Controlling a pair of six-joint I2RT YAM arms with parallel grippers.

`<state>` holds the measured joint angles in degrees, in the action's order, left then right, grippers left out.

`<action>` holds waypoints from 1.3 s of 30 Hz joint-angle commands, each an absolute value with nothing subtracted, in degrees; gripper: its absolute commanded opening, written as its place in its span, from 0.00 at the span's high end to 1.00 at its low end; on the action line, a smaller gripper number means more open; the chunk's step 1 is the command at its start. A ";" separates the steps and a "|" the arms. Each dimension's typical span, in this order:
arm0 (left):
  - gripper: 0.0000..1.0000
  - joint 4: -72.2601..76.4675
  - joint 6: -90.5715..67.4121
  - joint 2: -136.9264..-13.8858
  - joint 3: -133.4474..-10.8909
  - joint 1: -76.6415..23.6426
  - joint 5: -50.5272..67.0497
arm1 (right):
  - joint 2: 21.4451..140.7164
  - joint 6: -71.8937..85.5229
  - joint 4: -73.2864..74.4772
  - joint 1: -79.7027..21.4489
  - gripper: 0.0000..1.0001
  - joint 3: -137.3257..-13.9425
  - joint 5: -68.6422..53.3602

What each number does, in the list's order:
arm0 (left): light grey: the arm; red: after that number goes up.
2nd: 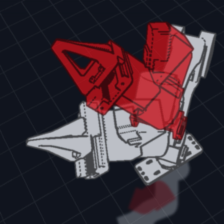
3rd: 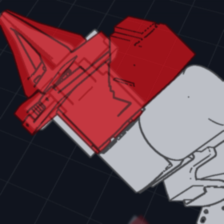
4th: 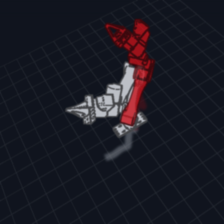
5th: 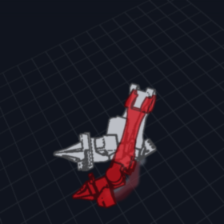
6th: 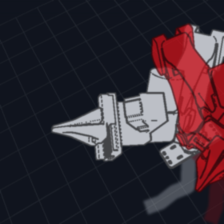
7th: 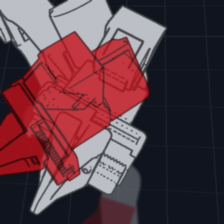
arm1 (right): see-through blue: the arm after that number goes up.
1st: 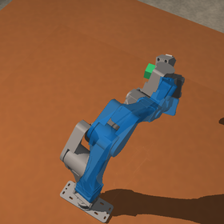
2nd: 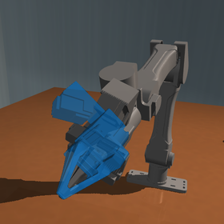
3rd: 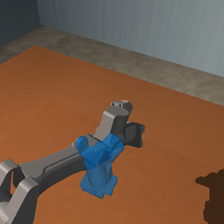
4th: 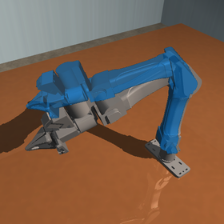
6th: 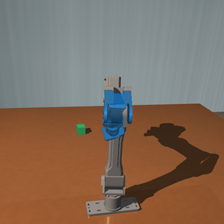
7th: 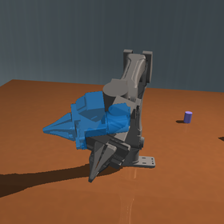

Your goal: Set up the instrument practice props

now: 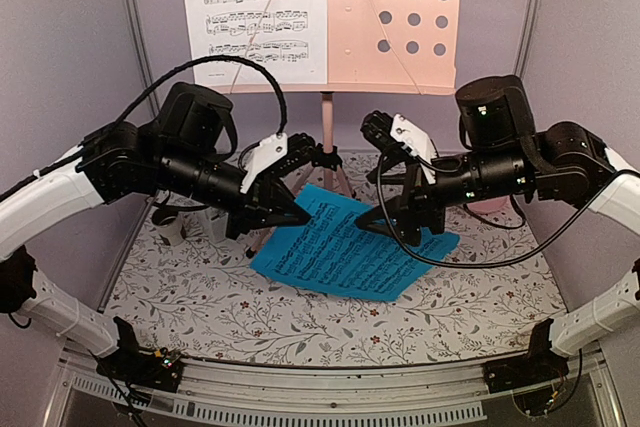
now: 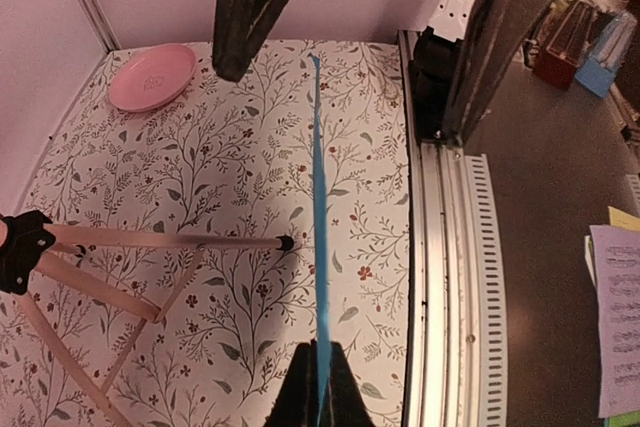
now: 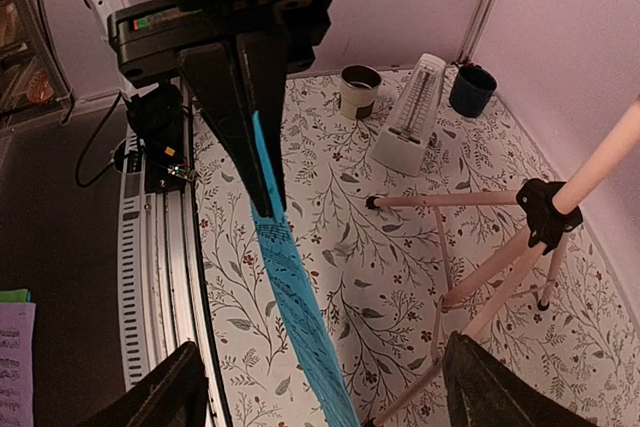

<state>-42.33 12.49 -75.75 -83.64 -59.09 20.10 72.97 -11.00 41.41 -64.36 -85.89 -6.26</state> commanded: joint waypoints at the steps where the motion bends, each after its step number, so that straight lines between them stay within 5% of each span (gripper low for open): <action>1: 1.00 -43.45 13.80 -75.69 -85.72 -59.94 20.65 | 75.03 -12.97 41.29 -65.66 0.24 -86.68 -7.46; 10: 1.00 -41.69 14.18 -75.57 -86.39 -60.11 22.14 | 76.60 -14.45 41.42 -65.99 0.55 -85.44 -7.52; 16: 1.00 -37.71 13.69 -72.70 -85.18 -60.16 20.67 | 76.83 -14.46 41.20 -65.93 0.99 -86.77 -7.42; 18: 0.94 -33.98 12.85 -70.06 -83.05 -60.09 18.60 | 75.53 -14.28 40.04 -65.95 1.00 -87.15 -7.37; 22: 0.48 -22.37 8.68 -62.34 -75.48 -59.46 12.82 | 70.44 -13.65 34.89 -65.99 1.00 -85.87 -7.91; 25: 0.29 -13.20 4.63 -56.55 -68.53 -58.36 11.78 | 64.68 -13.02 28.84 -65.98 1.00 -83.34 -8.83; 33: 0.10 2.27 -3.43 -51.43 -56.33 -57.36 16.95 | 55.03 -11.10 14.07 -65.96 1.00 -76.76 -11.85; 39: 0.16 12.41 -5.56 -55.68 -55.24 -59.59 22.99 | 52.92 -9.17 5.97 -65.95 1.00 -74.61 -12.09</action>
